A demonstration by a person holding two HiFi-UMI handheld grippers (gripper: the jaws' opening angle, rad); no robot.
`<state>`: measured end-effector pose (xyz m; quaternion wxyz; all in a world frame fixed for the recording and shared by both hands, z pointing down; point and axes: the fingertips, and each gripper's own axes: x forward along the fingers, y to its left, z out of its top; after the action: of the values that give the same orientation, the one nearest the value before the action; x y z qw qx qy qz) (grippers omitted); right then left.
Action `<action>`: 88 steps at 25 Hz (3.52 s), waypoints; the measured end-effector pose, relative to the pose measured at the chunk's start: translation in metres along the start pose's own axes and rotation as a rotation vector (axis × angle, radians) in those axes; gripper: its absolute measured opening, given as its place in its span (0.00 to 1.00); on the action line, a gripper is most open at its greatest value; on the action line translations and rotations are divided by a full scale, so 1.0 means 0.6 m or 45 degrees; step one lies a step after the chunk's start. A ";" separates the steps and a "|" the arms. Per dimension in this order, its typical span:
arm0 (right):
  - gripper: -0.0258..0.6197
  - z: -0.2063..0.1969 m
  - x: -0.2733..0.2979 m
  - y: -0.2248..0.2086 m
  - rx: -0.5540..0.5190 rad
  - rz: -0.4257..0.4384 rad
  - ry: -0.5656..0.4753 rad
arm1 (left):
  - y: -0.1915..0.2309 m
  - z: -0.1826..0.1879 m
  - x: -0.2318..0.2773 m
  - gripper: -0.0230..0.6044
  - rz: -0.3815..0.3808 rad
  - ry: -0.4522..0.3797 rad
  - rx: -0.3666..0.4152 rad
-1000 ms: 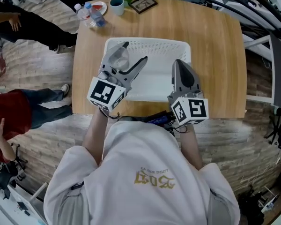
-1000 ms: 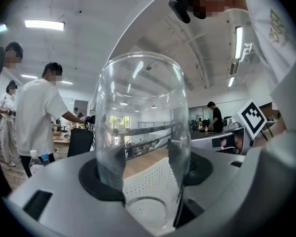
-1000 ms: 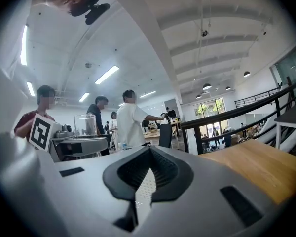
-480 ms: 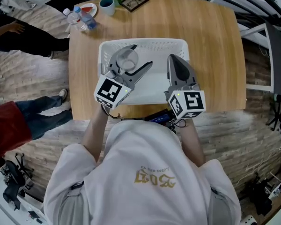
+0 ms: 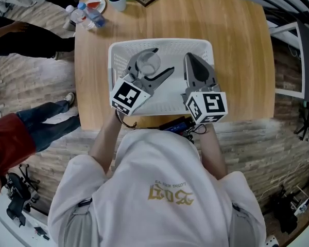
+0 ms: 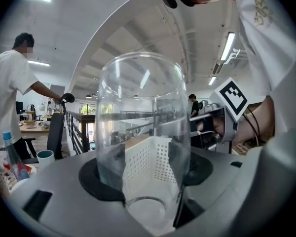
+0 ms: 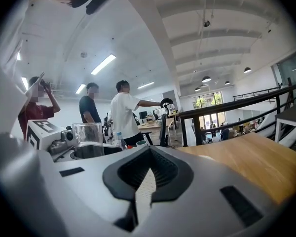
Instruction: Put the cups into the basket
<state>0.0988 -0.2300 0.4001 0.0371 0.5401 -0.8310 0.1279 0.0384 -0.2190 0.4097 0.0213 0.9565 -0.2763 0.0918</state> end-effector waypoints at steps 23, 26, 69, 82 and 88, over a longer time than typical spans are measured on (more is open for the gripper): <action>0.05 -0.059 0.050 -0.001 -0.056 0.085 0.119 | 0.004 -0.113 0.053 0.51 -0.062 0.243 0.026; 0.05 -0.074 0.054 0.001 -0.059 0.111 0.149 | 0.000 -0.130 0.061 0.51 -0.074 0.287 0.043; 0.05 -0.264 0.092 -0.014 -0.048 0.085 0.859 | 0.003 -0.331 0.115 0.51 -0.189 0.657 -0.007; 0.06 -0.263 0.085 0.022 -0.026 0.265 0.849 | 0.014 -0.373 0.101 0.51 -0.171 0.761 0.019; 0.06 -0.252 0.083 0.036 -0.052 0.329 0.813 | 0.013 -0.372 0.103 0.51 -0.180 0.767 0.017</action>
<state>0.0469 -0.2278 0.5523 0.2894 0.3622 -0.8414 0.2775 0.0489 -0.2375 0.6406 0.1023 0.9031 -0.1898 0.3713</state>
